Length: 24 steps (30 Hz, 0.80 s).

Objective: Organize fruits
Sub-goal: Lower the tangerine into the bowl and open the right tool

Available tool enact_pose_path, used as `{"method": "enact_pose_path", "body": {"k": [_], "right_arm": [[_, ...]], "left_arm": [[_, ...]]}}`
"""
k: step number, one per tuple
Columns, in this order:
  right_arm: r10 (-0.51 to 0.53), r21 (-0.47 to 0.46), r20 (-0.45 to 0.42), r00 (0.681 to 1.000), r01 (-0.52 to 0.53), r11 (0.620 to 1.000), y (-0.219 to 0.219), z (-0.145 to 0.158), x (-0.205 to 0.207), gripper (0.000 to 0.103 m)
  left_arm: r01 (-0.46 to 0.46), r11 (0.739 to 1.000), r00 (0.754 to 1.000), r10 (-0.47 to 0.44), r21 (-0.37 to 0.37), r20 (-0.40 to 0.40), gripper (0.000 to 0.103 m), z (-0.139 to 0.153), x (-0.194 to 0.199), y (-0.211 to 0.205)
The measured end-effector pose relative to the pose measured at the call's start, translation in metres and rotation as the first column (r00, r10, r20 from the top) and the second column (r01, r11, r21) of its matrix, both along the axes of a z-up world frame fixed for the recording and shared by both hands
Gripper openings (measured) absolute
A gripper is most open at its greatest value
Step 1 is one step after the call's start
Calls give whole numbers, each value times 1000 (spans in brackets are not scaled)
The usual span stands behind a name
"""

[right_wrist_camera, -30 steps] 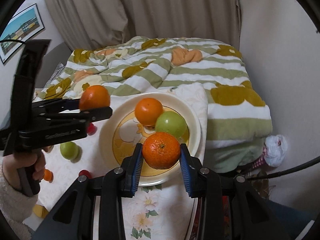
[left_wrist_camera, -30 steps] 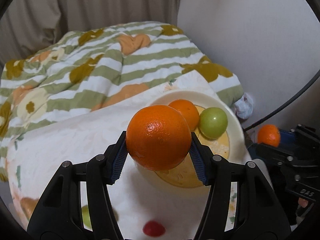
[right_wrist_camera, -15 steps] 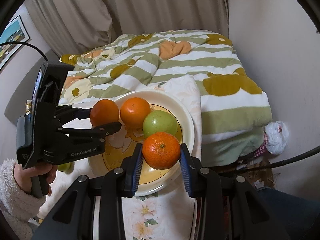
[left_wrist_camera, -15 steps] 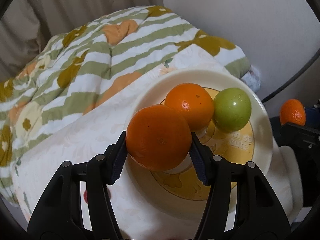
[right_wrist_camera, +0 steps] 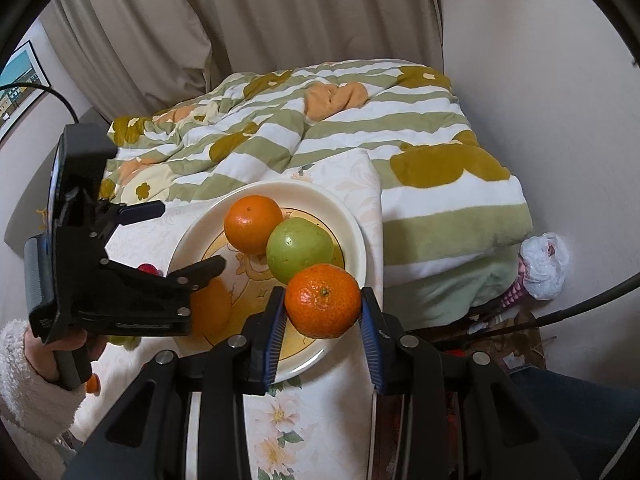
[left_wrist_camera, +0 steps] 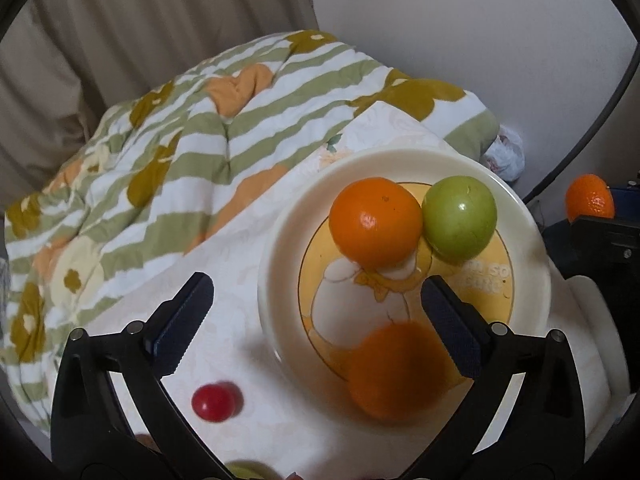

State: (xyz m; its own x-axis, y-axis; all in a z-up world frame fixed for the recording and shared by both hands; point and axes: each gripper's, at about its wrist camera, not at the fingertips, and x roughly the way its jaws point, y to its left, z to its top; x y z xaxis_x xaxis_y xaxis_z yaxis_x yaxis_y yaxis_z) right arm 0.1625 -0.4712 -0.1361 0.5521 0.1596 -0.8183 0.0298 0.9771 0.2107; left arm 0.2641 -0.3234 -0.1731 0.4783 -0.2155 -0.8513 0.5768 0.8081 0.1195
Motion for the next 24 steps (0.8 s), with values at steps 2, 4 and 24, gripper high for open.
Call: {"method": "enact_pose_path", "body": {"k": [2, 4, 24], "right_arm": [[8, -5, 6, 1000, -8, 1000, -1, 2, -2, 33], [20, -9, 12, 1000, -20, 1000, -1, 3, -2, 33], [224, -62, 10, 975, -222, 973, 23, -26, 9, 33]], "left_arm": [[-12, 1000, 1000, 12, -25, -12, 103, 5, -4, 7], [-35, 999, 999, 35, -35, -13, 103, 11, -10, 14], [-297, 950, 955, 295, -97, -35, 103, 48, -75, 80]]}}
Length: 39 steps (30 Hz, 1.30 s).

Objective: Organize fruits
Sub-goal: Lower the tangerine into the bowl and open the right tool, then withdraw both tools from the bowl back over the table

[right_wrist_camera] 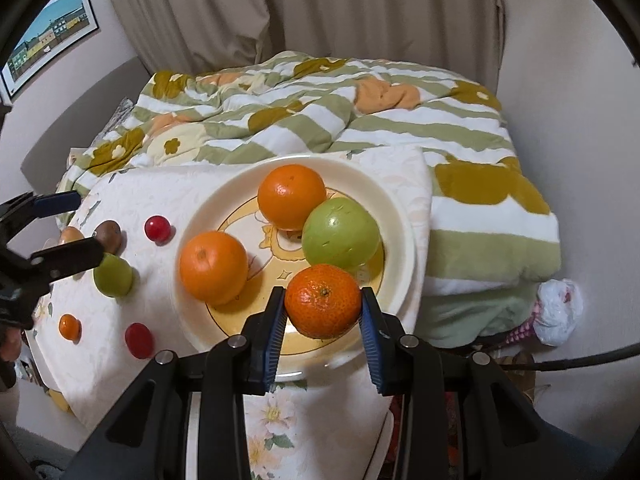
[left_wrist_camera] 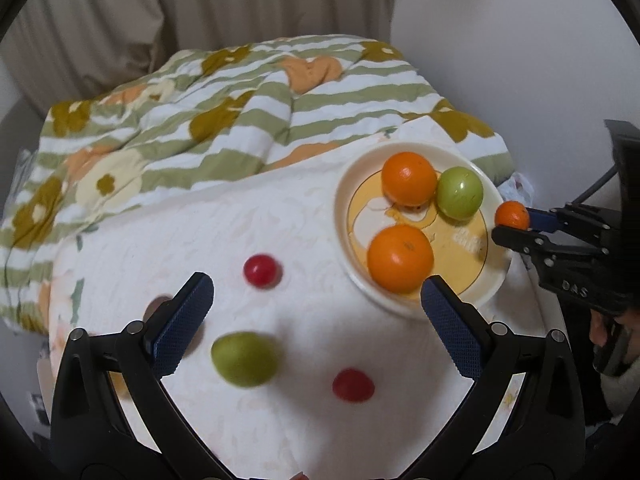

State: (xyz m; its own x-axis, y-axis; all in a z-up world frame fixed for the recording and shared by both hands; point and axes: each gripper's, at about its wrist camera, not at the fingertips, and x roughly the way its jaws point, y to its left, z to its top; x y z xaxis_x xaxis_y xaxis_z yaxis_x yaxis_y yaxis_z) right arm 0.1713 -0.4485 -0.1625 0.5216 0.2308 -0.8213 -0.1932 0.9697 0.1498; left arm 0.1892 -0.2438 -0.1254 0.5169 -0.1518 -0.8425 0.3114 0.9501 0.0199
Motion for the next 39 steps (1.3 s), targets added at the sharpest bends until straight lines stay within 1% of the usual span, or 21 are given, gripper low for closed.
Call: {"method": "enact_pose_path", "body": {"k": [8, 9, 10, 11, 12, 13, 15, 16, 22, 27, 31, 34, 39], "right_arm": [[40, -9, 16, 999, -40, 999, 5, -9, 5, 34], [39, -9, 20, 999, -39, 999, 4, -8, 4, 46], [39, -9, 27, 999, -38, 999, 4, -7, 3, 66], [37, -9, 37, 999, -36, 999, 3, -5, 2, 75], [34, -9, 47, 998, -33, 999, 3, -4, 1, 89], [28, -9, 68, 997, -27, 1000, 2, 0, -3, 91], [23, -12, 81, 996, -22, 1000, 3, 3, -5, 93], [24, -12, 79, 997, -23, 1000, 3, 4, -7, 103], [16, -14, 109, 994, -15, 1000, 1, 14, -15, 103], [13, -2, 129, 992, -13, 1000, -3, 33, -27, 103], [14, -16, 127, 992, -13, 1000, -2, 49, -35, 103], [29, -10, 137, 990, -28, 1000, 0, 62, -42, 103], [61, -7, 152, 986, -61, 998, 11, 82, -52, 103]], "left_arm": [[-73, 997, 997, 73, -4, -11, 103, -4, -22, 13], [-81, 997, 997, 81, -4, -12, 103, -5, -24, 14], [-88, 996, 996, 87, -4, -11, 103, -4, -27, 15], [-92, 996, 996, 92, -6, -9, 103, -4, -29, 16], [-96, 995, 995, 96, -8, -6, 103, -4, -32, 17], [-101, 995, 995, 101, -10, -2, 103, -3, -34, 17], [-107, 994, 994, 107, -12, 3, 103, -2, -38, 18], [-109, 994, 994, 109, -14, 4, 103, -2, -40, 19], [-110, 993, 993, 111, -31, 30, 103, 8, -51, 18], [-117, 992, 991, 119, -36, 64, 103, 23, -63, 16], [-130, 991, 987, 132, -27, 88, 103, 37, -78, 19], [-161, 987, 981, 163, -21, 102, 103, 46, -94, 29], [-230, 971, 966, 235, -58, 106, 103, 58, -115, 61]]}}
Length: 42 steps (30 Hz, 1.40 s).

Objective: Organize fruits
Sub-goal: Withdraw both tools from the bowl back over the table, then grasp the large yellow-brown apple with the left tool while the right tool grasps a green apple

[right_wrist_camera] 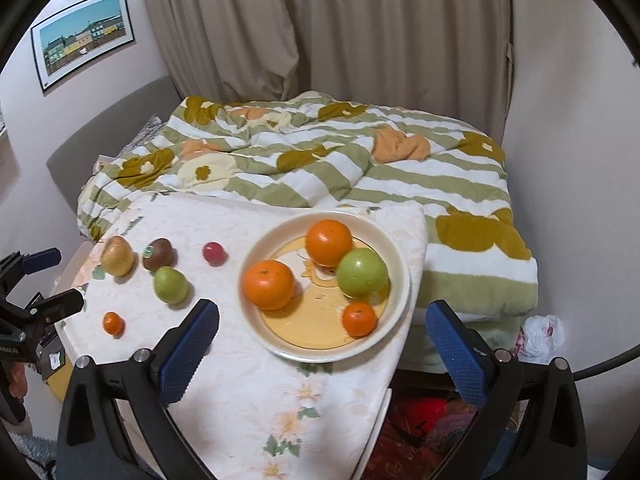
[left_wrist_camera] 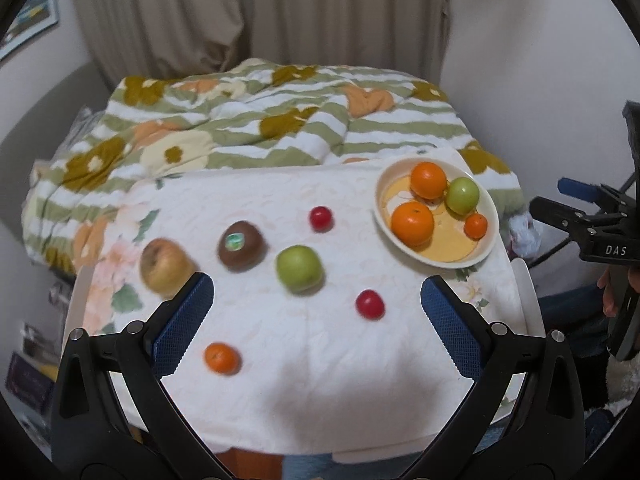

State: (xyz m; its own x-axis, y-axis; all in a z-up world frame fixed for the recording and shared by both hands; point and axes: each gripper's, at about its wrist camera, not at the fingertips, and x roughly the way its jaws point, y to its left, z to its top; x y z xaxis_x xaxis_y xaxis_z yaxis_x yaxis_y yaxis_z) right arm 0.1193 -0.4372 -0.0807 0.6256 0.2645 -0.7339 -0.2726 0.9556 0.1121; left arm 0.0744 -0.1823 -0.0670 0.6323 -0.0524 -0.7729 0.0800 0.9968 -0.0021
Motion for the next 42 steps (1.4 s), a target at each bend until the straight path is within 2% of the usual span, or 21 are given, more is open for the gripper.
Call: {"method": "enact_pose_path", "body": {"k": [7, 14, 24, 30, 36, 42], "right_arm": [[-4, 2, 20, 1000, 4, 1000, 24, 20, -12, 103], [-119, 26, 69, 990, 118, 993, 59, 41, -18, 103], [-197, -28, 12, 980, 197, 980, 142, 23, -7, 103], [-247, -41, -41, 968, 245, 969, 183, 4, 4, 103], [-315, -13, -116, 942, 315, 949, 209, -24, 18, 103], [-318, -21, -182, 930, 320, 947, 229, -59, 32, 103]], "left_arm": [[-91, 996, 995, 92, -26, 43, 103, 16, -16, 60], [-82, 997, 996, 83, -13, 39, 103, 20, -8, 122], [34, 999, 999, -34, -9, -20, 103, 0, 31, 192], [139, 990, 988, -139, -6, -71, 103, -23, 60, 216], [266, 964, 953, -264, -8, -145, 103, -58, 89, 225], [363, 931, 910, -362, -34, -203, 103, -94, 101, 209]]}}
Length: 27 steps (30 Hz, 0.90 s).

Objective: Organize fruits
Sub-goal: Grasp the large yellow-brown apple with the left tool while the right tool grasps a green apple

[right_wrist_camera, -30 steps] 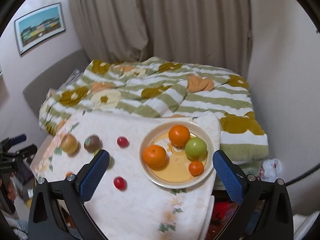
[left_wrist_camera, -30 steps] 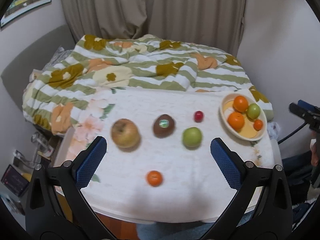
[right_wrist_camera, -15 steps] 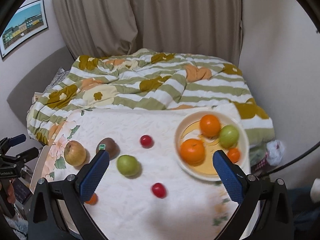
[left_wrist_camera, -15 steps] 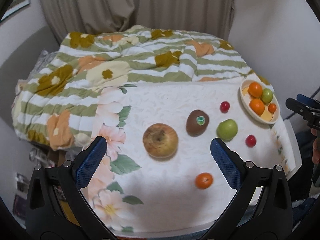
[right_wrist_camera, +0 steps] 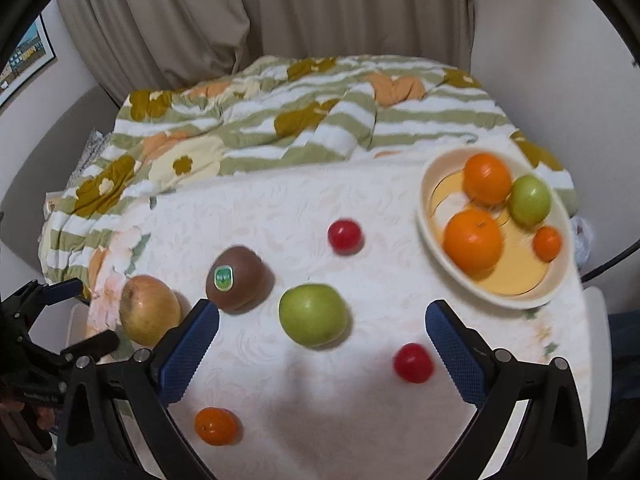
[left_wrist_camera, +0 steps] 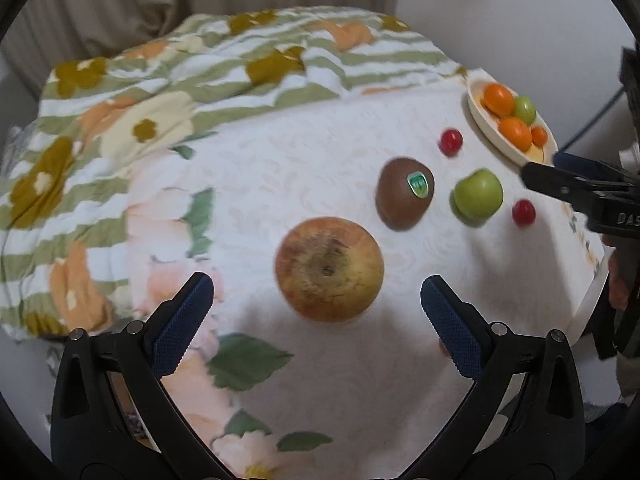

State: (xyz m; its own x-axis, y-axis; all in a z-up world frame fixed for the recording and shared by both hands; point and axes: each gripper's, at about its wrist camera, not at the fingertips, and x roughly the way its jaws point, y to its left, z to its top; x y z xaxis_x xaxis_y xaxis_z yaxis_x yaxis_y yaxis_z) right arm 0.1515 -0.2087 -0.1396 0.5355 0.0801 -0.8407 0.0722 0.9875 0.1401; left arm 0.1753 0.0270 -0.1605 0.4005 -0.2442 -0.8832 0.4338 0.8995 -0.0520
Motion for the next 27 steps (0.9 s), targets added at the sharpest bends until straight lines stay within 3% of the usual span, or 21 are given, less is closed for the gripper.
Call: {"method": "enact_pose_path", "body": {"k": [7, 16, 22, 27], "right_arm": [[26, -28, -66, 997, -28, 999, 12, -34, 12, 103], [61, -55, -86, 994, -66, 996, 14, -52, 20, 102], [77, -51, -99, 992, -82, 995, 17, -57, 24, 95], [95, -62, -108, 990, -102, 993, 20, -60, 27, 85]], "left_arm": [[8, 1000, 999, -8, -2, -46, 103, -34, 10, -10], [3, 1000, 999, -2, 22, -38, 97, -46, 15, -20], [-32, 999, 999, 32, 29, -23, 84, -47, 18, -20], [-30, 999, 999, 30, 37, -12, 83, -46, 16, -22]]}}
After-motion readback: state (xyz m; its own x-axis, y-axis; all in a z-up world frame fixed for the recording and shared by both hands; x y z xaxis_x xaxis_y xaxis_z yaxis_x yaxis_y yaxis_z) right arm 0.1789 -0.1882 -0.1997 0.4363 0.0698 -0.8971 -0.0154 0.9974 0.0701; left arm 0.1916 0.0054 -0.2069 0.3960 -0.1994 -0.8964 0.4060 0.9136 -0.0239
